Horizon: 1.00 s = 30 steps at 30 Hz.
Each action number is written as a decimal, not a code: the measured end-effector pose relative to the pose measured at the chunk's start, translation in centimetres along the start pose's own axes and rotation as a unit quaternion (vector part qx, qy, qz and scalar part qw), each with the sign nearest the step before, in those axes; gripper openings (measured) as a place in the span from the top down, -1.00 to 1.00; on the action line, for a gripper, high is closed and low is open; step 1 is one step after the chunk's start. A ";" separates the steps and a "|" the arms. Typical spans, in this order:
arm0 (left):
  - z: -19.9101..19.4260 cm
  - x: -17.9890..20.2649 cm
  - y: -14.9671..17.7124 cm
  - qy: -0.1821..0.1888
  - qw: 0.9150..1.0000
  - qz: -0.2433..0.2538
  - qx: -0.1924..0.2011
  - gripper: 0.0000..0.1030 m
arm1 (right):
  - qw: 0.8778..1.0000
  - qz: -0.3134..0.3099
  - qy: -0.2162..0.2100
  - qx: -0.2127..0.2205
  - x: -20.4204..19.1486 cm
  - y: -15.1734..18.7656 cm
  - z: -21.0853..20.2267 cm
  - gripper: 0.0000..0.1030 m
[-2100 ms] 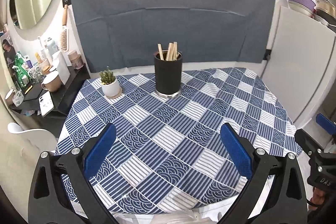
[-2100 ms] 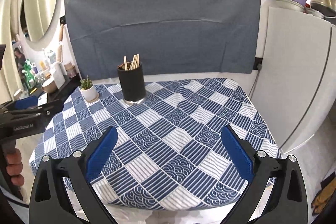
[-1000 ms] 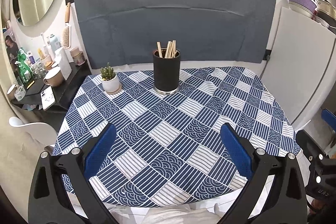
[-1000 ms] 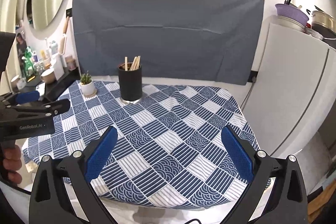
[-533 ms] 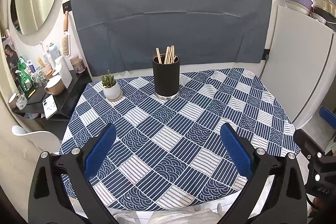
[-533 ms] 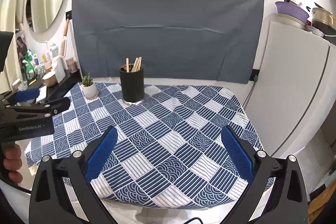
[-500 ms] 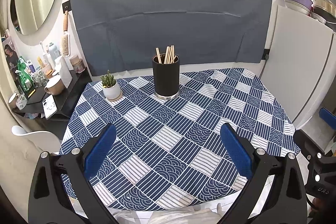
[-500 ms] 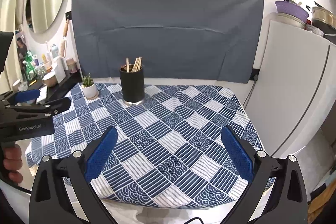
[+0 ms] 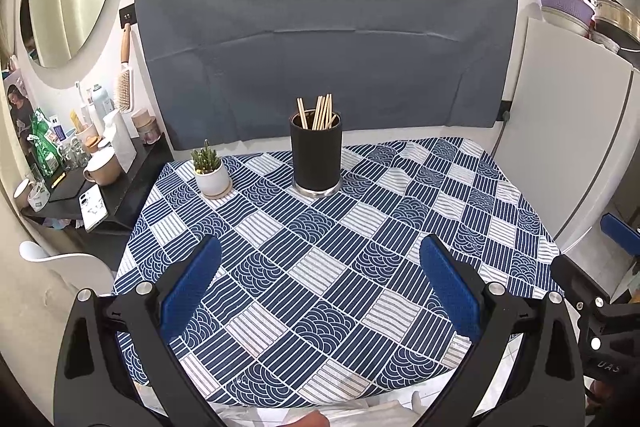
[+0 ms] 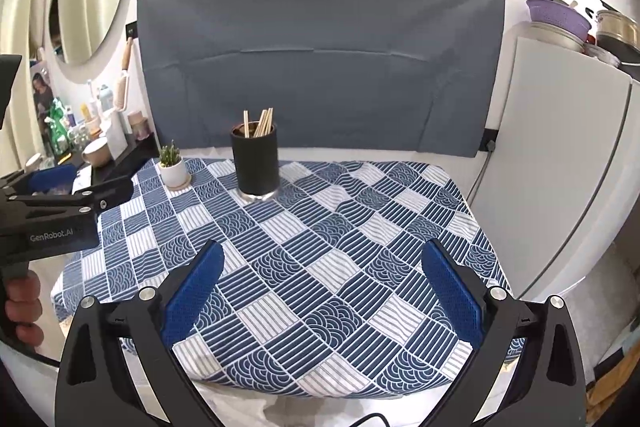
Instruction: Organize utensils
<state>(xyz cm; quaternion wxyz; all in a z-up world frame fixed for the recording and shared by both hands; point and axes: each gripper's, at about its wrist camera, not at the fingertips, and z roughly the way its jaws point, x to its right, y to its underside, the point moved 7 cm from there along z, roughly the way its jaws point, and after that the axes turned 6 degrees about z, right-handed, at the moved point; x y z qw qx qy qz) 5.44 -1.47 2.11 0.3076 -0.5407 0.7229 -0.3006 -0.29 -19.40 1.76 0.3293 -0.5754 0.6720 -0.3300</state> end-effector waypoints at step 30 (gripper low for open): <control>4.8 -2.2 -1.0 -0.015 0.999 -0.001 -0.042 -0.88 | 0.999 -0.024 -0.016 -0.024 -1.8 -2.0 5.9 -0.84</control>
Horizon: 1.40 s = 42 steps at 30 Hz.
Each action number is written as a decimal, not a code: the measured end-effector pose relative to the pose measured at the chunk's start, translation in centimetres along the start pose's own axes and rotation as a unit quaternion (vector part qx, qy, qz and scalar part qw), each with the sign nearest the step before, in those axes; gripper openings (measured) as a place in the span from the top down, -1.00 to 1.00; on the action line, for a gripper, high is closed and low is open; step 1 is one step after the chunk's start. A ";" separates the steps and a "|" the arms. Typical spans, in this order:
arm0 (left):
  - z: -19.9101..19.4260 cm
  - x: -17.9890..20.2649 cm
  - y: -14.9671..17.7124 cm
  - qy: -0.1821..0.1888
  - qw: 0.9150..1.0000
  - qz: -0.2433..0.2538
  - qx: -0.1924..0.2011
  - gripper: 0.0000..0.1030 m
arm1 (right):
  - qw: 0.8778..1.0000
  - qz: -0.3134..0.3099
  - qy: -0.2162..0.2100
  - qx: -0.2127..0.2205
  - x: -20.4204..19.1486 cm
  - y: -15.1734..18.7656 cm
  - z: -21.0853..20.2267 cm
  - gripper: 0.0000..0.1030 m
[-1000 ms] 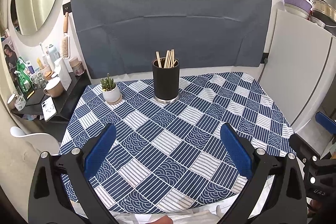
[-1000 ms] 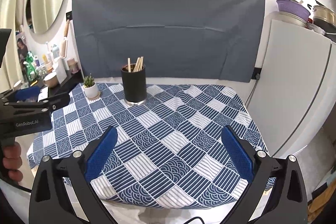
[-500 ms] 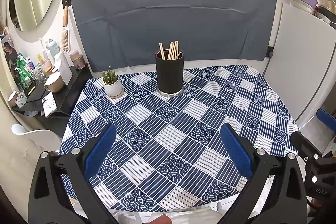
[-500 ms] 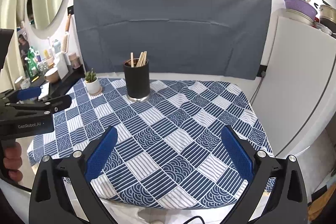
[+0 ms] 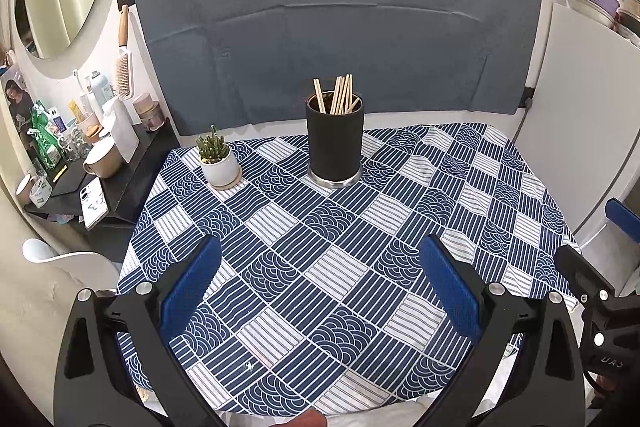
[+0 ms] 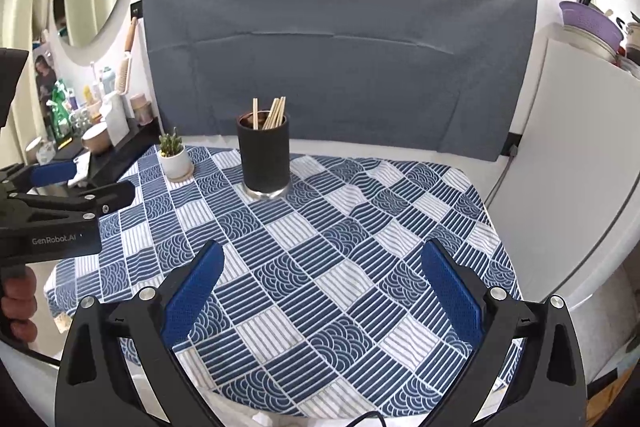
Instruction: Organize utensils
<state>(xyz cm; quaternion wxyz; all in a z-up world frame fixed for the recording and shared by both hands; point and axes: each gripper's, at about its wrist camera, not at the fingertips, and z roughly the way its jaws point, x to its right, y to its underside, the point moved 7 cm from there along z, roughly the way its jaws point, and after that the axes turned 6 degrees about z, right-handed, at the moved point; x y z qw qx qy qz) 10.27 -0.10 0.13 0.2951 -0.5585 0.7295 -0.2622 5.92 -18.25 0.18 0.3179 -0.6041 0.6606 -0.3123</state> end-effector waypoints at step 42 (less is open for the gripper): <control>11.8 -1.0 0.7 0.028 0.987 0.019 -0.158 -0.88 | 0.994 -0.013 0.022 -0.102 -2.0 -1.0 11.2 -0.84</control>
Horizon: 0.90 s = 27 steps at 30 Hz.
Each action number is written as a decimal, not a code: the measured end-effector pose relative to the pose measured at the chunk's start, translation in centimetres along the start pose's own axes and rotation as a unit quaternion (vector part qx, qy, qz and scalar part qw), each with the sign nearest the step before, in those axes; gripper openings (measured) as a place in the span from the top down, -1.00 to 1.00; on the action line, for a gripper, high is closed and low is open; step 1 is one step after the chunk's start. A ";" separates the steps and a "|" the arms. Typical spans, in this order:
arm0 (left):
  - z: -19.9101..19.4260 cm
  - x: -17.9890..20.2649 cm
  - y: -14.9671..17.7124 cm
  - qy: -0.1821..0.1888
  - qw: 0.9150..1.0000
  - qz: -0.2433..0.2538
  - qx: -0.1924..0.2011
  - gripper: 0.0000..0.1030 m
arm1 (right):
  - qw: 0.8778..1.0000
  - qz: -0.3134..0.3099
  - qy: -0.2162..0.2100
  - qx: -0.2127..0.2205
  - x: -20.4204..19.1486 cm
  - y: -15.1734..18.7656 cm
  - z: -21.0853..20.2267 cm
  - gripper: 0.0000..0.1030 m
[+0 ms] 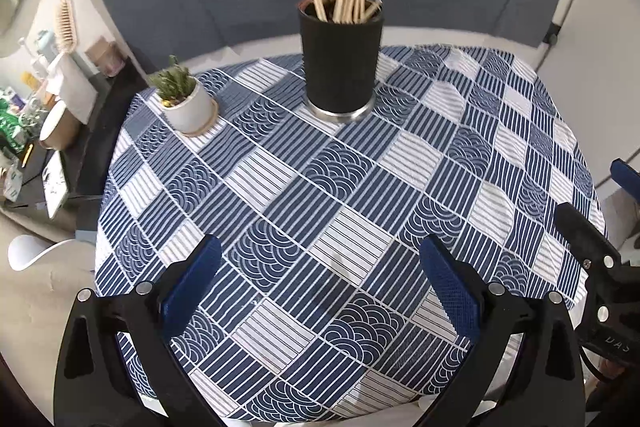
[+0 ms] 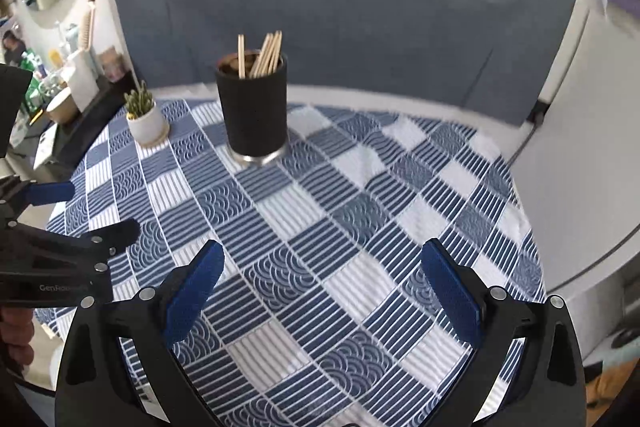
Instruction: Organize utensils
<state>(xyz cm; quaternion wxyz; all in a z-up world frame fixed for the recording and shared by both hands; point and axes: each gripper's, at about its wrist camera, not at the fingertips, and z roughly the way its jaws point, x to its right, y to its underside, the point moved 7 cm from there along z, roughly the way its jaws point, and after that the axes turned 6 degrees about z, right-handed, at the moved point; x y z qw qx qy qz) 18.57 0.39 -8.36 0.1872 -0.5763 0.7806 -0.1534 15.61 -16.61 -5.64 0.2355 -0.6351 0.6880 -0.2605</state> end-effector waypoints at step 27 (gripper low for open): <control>-4.0 0.6 1.9 0.000 0.999 -0.002 0.039 -0.88 | 0.999 -0.008 -0.012 0.036 -0.7 1.0 -4.4 -0.84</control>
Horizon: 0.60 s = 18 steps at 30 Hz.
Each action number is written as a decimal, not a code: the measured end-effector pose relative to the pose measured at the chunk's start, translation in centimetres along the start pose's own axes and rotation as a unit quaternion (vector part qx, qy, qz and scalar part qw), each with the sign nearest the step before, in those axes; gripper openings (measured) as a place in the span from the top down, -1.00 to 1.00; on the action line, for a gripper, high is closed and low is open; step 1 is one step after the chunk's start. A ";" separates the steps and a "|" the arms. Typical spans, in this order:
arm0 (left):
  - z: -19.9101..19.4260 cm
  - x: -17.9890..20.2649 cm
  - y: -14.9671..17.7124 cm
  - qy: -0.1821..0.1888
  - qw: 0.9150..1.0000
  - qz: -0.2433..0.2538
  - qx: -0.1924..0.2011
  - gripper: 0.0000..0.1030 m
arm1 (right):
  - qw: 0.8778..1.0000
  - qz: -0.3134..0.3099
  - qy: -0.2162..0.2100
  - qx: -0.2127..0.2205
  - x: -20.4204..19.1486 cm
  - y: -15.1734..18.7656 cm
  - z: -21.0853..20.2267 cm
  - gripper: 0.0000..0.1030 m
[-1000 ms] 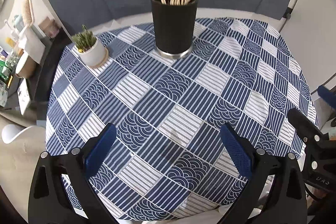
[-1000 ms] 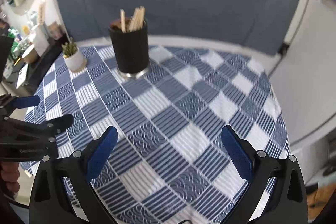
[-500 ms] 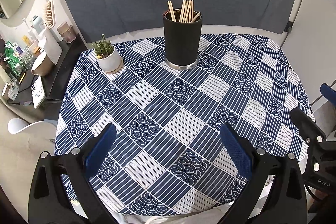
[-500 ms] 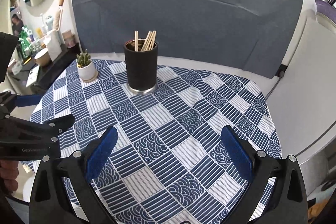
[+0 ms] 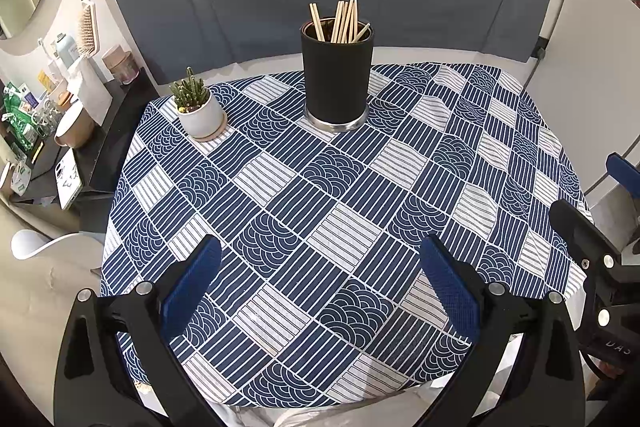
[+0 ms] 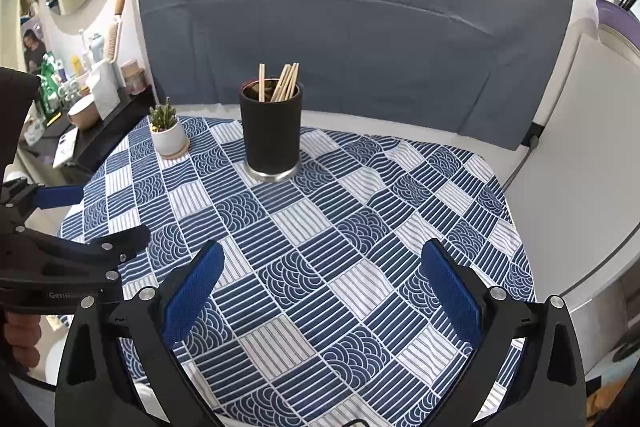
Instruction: Organize utensils
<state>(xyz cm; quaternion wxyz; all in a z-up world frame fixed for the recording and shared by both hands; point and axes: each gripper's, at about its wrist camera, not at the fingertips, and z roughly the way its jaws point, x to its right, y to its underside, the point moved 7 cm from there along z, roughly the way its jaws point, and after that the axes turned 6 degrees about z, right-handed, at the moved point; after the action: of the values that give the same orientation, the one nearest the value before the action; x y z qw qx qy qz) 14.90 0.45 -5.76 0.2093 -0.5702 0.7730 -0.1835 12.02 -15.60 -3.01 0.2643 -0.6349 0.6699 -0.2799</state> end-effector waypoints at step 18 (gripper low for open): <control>0.1 -1.6 0.3 -0.008 1.000 -0.014 -0.006 -0.88 | 1.000 0.009 0.003 -0.008 -0.7 0.0 0.0 -0.84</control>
<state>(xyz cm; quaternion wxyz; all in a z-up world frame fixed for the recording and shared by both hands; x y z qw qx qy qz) 15.15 2.09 -5.77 0.2093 -0.5835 0.7645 -0.1769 12.01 -14.93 -3.00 0.2597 -0.6298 0.6785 -0.2747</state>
